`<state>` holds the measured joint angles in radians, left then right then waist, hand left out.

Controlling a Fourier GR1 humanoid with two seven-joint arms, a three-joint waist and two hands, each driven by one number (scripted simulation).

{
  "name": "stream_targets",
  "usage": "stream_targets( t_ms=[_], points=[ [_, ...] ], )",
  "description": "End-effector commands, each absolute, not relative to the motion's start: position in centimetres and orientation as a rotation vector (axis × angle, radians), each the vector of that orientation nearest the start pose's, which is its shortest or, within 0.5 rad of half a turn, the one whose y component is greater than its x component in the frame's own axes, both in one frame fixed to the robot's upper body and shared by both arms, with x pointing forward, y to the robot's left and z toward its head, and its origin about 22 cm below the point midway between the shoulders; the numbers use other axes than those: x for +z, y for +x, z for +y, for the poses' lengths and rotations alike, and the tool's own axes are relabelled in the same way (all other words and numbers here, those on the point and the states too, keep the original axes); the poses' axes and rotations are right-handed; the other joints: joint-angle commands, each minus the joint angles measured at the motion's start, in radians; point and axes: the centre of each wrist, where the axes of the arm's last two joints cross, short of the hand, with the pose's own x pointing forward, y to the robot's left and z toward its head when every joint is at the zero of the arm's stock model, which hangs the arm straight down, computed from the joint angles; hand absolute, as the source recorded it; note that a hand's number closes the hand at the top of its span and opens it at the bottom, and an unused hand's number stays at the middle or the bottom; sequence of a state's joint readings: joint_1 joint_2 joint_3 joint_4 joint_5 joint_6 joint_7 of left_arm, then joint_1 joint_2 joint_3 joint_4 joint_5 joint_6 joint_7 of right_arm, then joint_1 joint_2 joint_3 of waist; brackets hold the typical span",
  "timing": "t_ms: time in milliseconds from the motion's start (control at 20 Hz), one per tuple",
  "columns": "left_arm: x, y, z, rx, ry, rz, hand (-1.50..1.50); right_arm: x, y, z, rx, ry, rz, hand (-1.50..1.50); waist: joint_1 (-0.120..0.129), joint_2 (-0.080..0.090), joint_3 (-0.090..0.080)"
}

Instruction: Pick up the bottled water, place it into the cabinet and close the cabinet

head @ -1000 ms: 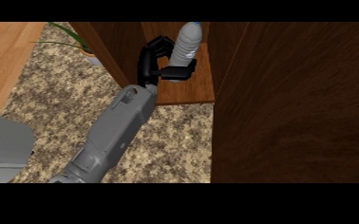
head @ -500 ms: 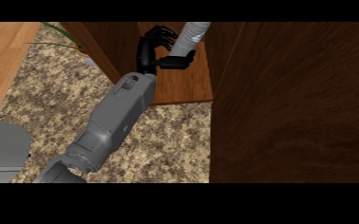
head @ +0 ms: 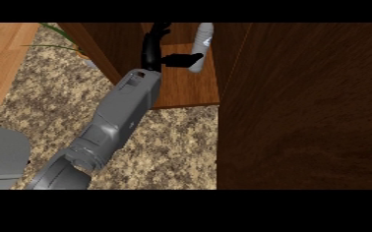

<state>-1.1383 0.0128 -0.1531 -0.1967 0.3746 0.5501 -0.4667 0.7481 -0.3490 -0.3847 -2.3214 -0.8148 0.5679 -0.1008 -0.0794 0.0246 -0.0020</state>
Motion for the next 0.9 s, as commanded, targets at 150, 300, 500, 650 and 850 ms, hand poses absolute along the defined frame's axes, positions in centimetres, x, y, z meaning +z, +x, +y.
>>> stream_targets(
  t_ms=[150,300,500,650,850],
  points=[
    [3.9,43.1,9.2,-0.066,0.311,-1.758,-1.50,14.1,6.3,-34.5,0.149,0.357,-1.917,-1.50,-0.008,0.005,0.000],
    [6.0,43.8,8.3,-0.035,0.188,-1.815,-1.50,14.5,5.8,-34.1,0.131,0.343,-1.901,-1.50,0.008,-0.003,0.000],
    [6.6,44.0,8.1,-0.008,0.121,-1.907,-1.50,15.3,5.8,-34.9,0.162,0.328,-1.920,-1.50,-0.004,-0.003,-0.001],
    [6.5,43.8,8.1,-0.025,0.073,-1.901,-1.50,15.4,6.6,-33.5,0.170,0.321,-1.926,-1.50,0.018,-0.009,0.000],
    [7.8,44.1,7.5,0.002,0.052,-1.927,-1.50,15.9,4.9,-33.5,0.165,0.300,-1.906,-1.50,0.030,-0.019,0.000]
  ],
)
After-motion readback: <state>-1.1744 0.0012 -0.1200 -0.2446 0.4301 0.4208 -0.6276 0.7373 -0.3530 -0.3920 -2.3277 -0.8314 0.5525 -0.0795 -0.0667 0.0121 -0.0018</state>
